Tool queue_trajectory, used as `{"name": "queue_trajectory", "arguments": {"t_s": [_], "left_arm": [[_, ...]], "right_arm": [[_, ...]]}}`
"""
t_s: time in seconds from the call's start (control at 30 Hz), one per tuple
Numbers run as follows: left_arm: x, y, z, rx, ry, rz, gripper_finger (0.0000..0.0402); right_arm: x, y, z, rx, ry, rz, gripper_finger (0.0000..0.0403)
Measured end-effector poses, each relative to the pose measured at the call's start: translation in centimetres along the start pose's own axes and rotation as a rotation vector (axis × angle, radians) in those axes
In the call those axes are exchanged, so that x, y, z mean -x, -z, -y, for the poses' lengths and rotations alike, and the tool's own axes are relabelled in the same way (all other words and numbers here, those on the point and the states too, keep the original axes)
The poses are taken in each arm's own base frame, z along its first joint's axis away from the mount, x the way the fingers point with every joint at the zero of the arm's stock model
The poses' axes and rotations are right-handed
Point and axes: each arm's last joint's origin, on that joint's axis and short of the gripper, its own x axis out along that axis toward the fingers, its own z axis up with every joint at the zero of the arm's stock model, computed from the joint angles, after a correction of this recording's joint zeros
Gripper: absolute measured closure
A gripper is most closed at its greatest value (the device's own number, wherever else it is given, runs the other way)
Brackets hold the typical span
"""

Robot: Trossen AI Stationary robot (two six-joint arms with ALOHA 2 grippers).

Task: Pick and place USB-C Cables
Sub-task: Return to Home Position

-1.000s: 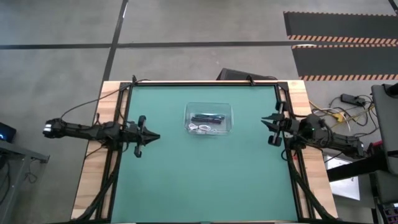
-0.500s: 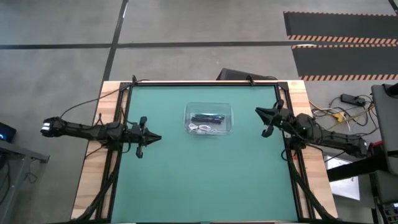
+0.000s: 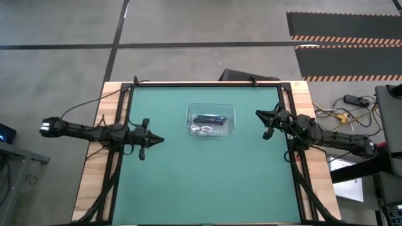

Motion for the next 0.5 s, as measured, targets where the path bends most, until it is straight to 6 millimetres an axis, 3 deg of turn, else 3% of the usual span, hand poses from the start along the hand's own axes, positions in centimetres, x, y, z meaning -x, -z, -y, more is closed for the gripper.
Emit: {"name": "queue_trajectory", "arguments": {"t_s": [0.5], "left_arm": [[-0.23,0.34,-0.02,-0.004,-0.005,-0.038,0.0393]], "right_arm": [[0.0,0.0,0.0,0.0,0.0,0.0,0.0371]]}}
